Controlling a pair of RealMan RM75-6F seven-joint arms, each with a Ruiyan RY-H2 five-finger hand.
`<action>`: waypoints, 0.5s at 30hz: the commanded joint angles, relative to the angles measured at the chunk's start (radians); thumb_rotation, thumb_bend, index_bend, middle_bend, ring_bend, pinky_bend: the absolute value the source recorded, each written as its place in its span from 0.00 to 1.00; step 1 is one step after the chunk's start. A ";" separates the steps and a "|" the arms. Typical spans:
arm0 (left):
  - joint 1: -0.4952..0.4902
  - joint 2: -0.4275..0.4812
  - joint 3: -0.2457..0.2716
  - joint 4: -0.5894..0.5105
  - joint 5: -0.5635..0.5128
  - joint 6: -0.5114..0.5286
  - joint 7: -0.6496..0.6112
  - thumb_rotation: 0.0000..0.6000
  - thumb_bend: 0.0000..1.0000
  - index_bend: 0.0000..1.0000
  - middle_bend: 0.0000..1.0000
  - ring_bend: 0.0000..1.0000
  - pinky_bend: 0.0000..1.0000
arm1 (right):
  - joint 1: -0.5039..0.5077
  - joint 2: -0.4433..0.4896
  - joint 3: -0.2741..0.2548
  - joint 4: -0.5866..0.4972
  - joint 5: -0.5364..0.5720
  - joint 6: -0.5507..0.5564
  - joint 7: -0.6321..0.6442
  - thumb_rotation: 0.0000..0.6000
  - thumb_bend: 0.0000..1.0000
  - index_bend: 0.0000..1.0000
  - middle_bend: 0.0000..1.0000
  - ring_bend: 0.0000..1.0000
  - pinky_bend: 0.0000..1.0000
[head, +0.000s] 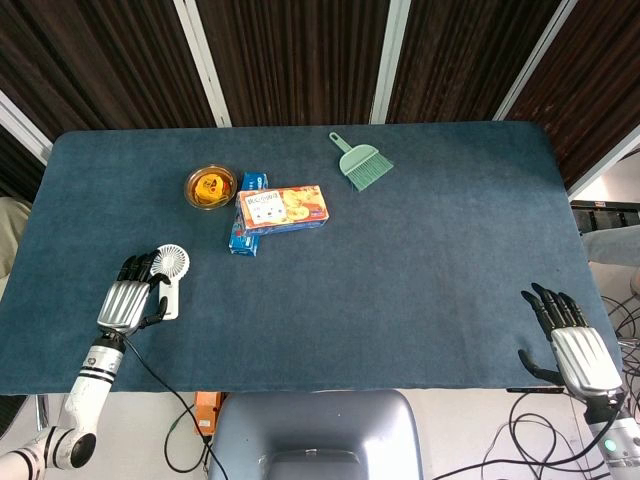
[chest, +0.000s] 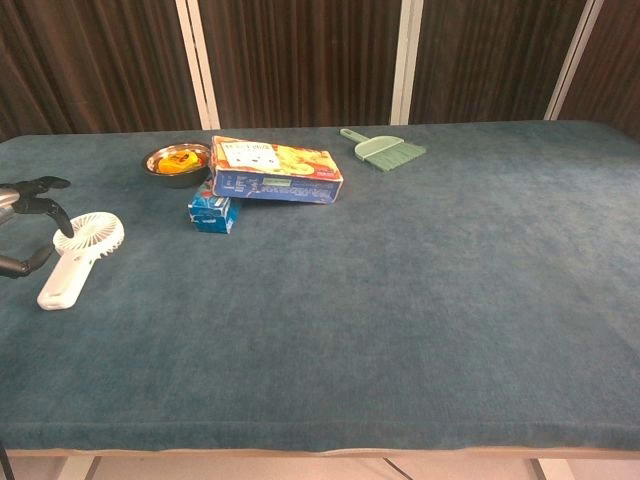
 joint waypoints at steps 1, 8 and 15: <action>-0.015 -0.013 -0.009 0.019 -0.041 -0.045 0.027 0.70 0.55 0.41 0.00 0.00 0.03 | -0.001 -0.001 0.002 -0.003 0.001 -0.008 -0.011 1.00 0.27 0.00 0.00 0.00 0.00; -0.035 -0.036 -0.018 0.057 -0.074 -0.084 0.036 0.70 0.58 0.41 0.00 0.00 0.03 | -0.005 -0.001 0.010 -0.008 0.004 -0.015 -0.022 1.00 0.27 0.00 0.00 0.00 0.00; -0.039 -0.048 -0.011 0.076 -0.076 -0.089 0.041 0.70 0.60 0.41 0.00 0.00 0.03 | -0.011 0.006 0.017 -0.013 0.009 -0.019 -0.017 1.00 0.27 0.00 0.00 0.00 0.00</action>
